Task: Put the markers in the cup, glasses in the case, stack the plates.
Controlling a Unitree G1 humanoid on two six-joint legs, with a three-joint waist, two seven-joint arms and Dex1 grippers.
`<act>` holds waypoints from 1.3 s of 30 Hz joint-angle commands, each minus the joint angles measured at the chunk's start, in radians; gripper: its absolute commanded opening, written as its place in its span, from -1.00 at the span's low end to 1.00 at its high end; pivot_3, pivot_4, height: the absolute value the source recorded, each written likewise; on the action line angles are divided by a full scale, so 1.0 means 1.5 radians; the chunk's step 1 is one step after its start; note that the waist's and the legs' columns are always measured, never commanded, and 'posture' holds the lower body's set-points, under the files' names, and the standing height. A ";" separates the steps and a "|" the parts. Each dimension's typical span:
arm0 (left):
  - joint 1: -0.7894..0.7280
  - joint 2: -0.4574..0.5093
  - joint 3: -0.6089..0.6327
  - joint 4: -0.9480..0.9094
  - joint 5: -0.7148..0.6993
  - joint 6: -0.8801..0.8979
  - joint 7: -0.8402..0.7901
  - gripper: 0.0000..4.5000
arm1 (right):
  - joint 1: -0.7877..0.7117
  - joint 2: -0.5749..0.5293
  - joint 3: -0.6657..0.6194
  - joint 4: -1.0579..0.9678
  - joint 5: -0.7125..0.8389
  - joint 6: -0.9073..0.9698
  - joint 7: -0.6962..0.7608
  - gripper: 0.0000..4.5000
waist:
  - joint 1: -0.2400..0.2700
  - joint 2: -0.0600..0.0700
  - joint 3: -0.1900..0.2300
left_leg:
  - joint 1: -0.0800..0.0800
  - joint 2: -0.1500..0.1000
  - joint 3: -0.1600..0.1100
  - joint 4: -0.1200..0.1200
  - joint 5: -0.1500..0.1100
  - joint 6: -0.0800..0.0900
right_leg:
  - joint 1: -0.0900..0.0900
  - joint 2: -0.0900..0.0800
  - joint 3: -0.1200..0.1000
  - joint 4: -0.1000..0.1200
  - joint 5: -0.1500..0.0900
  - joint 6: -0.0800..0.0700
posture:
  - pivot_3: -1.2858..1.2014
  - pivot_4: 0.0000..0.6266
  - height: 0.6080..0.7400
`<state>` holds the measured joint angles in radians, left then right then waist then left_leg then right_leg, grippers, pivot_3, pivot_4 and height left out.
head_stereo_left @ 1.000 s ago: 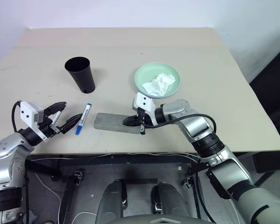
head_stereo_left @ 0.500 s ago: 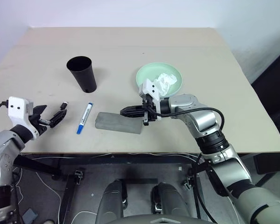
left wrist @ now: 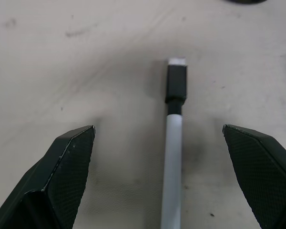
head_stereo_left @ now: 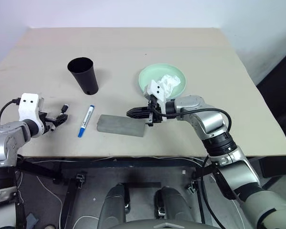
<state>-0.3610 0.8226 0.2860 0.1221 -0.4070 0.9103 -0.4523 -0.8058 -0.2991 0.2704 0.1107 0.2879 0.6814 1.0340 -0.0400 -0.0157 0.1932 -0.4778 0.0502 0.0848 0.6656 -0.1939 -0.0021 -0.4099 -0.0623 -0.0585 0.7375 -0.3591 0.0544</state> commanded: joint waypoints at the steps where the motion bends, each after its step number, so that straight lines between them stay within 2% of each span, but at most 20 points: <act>1: -0.034 0.036 -0.031 0.022 0.024 0.051 -0.012 1.00 | -0.014 -0.007 -0.006 -0.015 0.002 0.003 -0.008 -0.96 | 0.000 0.000 0.000 | 0.000 0.000 0.000 0.000 0.000 0.000 | 0.000 0.000 0.000 0.000 0.000 0.000 | 0.03 -0.52 0.11; 6: -0.056 0.045 -0.049 0.042 0.035 0.058 -0.027 1.00 | -0.012 -0.011 -0.007 -0.016 0.001 0.007 -0.018 -0.96 | 0.000 0.000 0.000 | 0.000 0.000 0.000 0.000 0.000 0.000 | 0.000 0.000 0.000 0.000 0.000 0.000 | 0.03 -0.52 0.11; 10: -0.055 0.053 -0.073 0.047 0.047 0.055 -0.050 0.45 | -0.011 -0.012 -0.006 -0.012 0.000 0.006 -0.026 -1.00 | -0.001 0.000 0.000 | 0.000 0.000 0.000 0.000 0.000 0.000 | 0.000 0.000 0.000 0.000 0.000 0.000 | 0.03 -0.52 0.11; 17: -0.057 0.066 -0.101 0.056 0.065 0.065 -0.063 -0.66 | -0.012 -0.013 -0.005 0.002 -0.005 0.006 -0.035 -1.00 | -0.003 0.000 0.000 | 0.001 0.000 0.000 0.000 0.000 -0.001 | 0.000 0.000 0.000 0.001 0.000 0.000 | 0.03 -0.52 0.11; 19: -0.062 0.064 -0.097 0.057 0.063 0.073 -0.063 -0.93 | -0.012 -0.012 -0.007 0.009 -0.006 0.007 -0.037 -1.00 | -0.003 0.000 0.000 | 0.001 0.000 0.000 0.000 0.000 -0.001 | 0.000 0.000 0.000 0.001 0.000 0.000 | 0.03 -0.52 0.11; 20: -0.064 0.065 -0.099 0.056 0.065 0.074 -0.064 -1.00 | -0.012 -0.012 -0.007 0.012 -0.007 0.006 -0.039 -1.00 | -0.003 0.000 0.000 | 0.001 0.000 0.000 0.000 0.000 -0.001 | 0.000 0.000 0.000 0.001 0.000 0.000 | 0.03 -0.52 0.11; 27: -0.082 0.064 -0.090 0.062 0.076 0.069 -0.056 -1.00 | -0.014 -0.013 -0.012 0.024 -0.007 -0.010 -0.042 -1.00 | -0.003 0.000 0.000 | 0.001 0.000 0.000 0.000 0.000 -0.001 | 0.000 0.000 0.000 0.001 0.000 0.000 | 0.03 -0.52 0.11; 33: -0.119 0.041 -0.020 0.056 0.078 0.023 0.010 -1.00 | 0.009 -0.011 -0.058 -0.032 0.041 -0.057 -0.023 -1.00 | 0.000 0.000 0.000 | 0.000 0.000 0.000 0.000 0.000 0.000 | -0.001 0.000 0.000 0.001 0.000 0.000 | 0.03 -0.52 0.11; 36: -0.121 0.033 0.008 0.051 0.093 -0.051 0.037 -1.00 | 0.012 -0.013 -0.078 -0.054 0.068 -0.049 -0.021 -1.00 | 0.001 0.000 0.000 | -0.001 0.000 0.000 0.000 0.000 0.000 | 0.000 0.000 0.000 0.000 0.000 0.000 | 0.03 -0.52 0.11; 39: -0.137 0.014 0.042 0.070 0.099 -0.211 0.051 -1.00 | 0.019 0.006 -0.107 -0.059 0.077 -0.078 -0.056 -1.00 | 0.002 -0.001 0.000 | -0.001 0.000 0.000 0.000 0.000 -0.001 | 0.000 0.000 0.000 0.000 0.000 0.000 | 0.03 -0.52 0.11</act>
<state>-0.5288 0.8385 0.2945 0.2359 -0.2703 0.7194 -0.3917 -0.7783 -0.3062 0.1528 0.0646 0.3770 0.6010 0.9749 -0.0368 -0.0169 0.1935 -0.4785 0.0502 0.0850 0.6657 -0.1932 -0.0029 -0.4103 -0.0623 -0.0584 0.7371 -0.3587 0.0552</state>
